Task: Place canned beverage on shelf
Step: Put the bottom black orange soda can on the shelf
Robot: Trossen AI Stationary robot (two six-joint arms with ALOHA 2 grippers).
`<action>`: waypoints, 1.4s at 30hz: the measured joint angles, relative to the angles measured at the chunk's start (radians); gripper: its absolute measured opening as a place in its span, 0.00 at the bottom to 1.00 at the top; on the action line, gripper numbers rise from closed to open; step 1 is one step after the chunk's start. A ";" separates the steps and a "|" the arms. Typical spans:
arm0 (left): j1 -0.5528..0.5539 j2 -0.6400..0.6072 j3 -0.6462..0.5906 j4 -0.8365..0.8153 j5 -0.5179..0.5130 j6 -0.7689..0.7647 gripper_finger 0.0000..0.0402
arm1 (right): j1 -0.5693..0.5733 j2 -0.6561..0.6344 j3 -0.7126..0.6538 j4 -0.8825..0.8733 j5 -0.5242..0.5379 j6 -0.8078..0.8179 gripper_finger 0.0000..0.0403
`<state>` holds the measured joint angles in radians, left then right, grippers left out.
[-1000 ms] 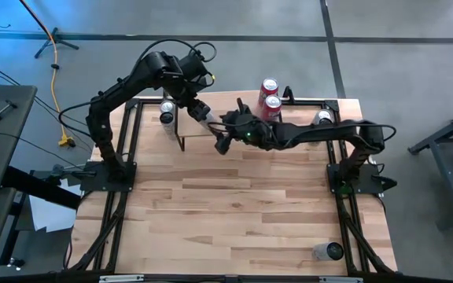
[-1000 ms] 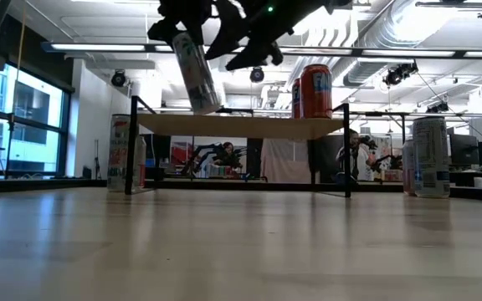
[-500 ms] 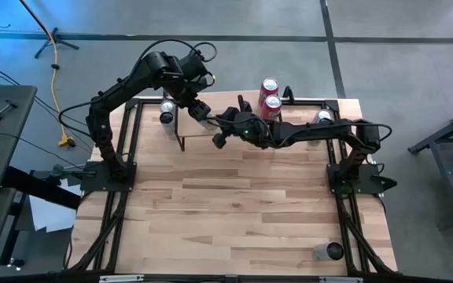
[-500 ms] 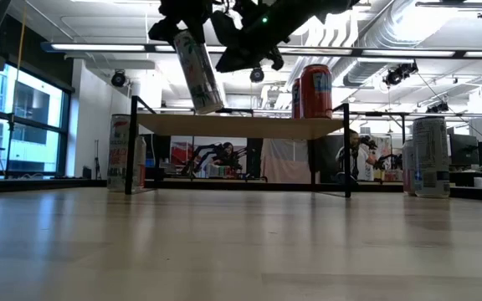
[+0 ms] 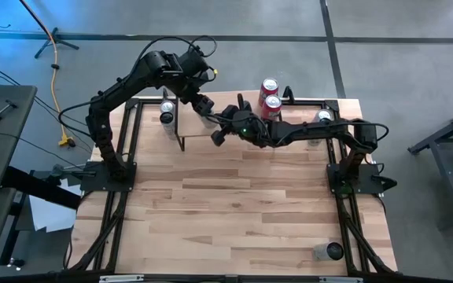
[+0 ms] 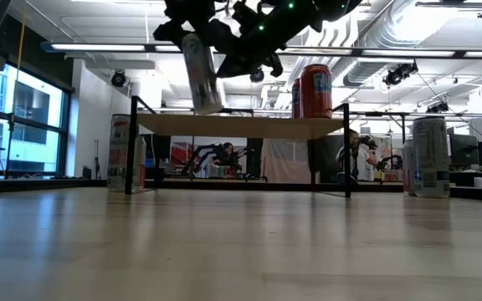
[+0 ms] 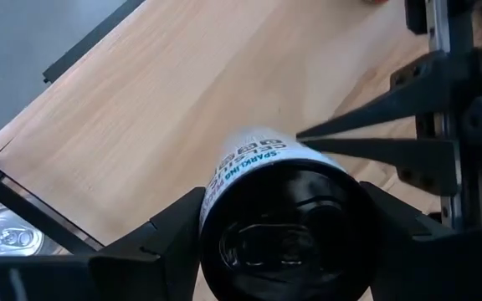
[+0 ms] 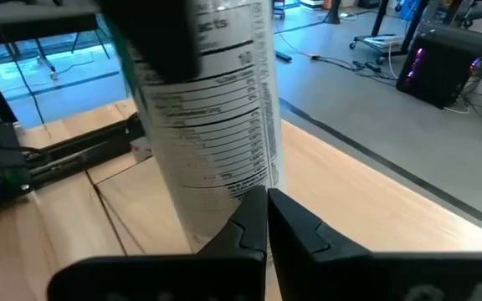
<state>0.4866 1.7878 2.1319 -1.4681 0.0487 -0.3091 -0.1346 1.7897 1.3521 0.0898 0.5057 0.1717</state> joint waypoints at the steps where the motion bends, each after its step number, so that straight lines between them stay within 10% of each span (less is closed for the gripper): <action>1: 0.000 0.000 0.000 0.000 0.000 0.000 0.52 | 0.000 0.000 0.000 0.000 -0.003 0.006 0.00; 32: -0.004 0.000 -0.108 0.060 -0.092 -0.009 0.70 | -0.003 0.000 0.000 0.003 -0.039 0.007 0.00; 42: 0.000 -0.005 -0.101 0.065 0.016 0.041 0.84 | -0.003 -0.001 0.000 0.002 -0.039 0.004 0.00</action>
<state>0.4862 1.7824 2.0309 -1.4033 0.0649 -0.2682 -0.1375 1.7885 1.3525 0.0917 0.4671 0.1753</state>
